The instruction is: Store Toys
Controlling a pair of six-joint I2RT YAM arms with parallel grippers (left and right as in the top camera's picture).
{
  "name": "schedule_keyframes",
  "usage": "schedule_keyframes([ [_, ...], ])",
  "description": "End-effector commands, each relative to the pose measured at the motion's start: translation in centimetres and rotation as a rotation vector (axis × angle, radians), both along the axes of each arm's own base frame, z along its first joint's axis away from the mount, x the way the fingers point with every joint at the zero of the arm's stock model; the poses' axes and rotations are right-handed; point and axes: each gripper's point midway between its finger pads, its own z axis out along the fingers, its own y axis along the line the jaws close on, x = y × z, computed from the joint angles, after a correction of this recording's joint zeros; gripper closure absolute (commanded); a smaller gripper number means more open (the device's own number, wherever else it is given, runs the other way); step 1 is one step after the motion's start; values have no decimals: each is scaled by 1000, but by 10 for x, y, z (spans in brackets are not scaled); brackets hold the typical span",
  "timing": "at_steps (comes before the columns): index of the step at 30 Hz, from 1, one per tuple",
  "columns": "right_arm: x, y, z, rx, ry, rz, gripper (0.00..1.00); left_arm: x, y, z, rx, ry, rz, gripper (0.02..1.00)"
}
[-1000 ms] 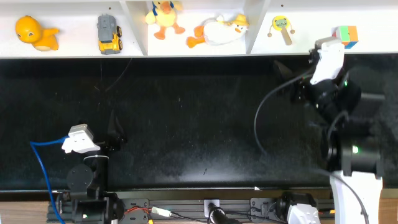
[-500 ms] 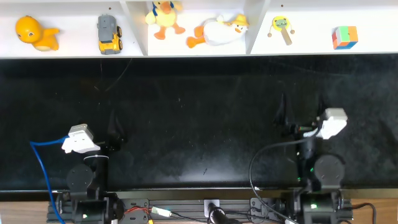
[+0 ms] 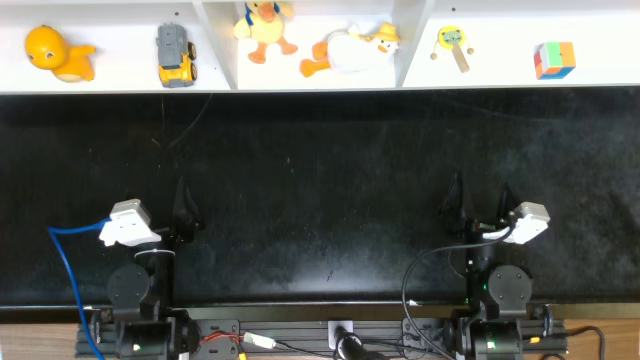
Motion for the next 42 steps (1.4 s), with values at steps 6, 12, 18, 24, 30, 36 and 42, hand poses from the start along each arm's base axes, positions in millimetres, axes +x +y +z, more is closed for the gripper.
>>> schedule_keyframes([
  [6, 1, 5, -6, -148, 17, 28, 5, 0, -3, 1, 22, -5, -18, 20],
  [12, 1, 5, -7, -148, 21, 29, 3, 0, -3, 1, 22, -6, -18, 20],
  [18, 1, 5, -7, -148, 22, 28, 5, 0, -3, 1, 22, -5, -18, 20],
  [24, 1, 5, -7, -148, 22, 28, 5, 0, -3, 1, 22, -5, -18, 20],
  [30, 1, 5, -7, -148, 22, 28, 5, 0, -3, 1, 22, -5, -18, 20],
  [36, 1, 5, -7, -148, 22, 28, 5, 0, -3, 1, 22, -5, -17, 23],
  [42, 1, 5, -7, -148, 22, 29, 5, 0, -3, 1, 22, -5, -18, 20],
])
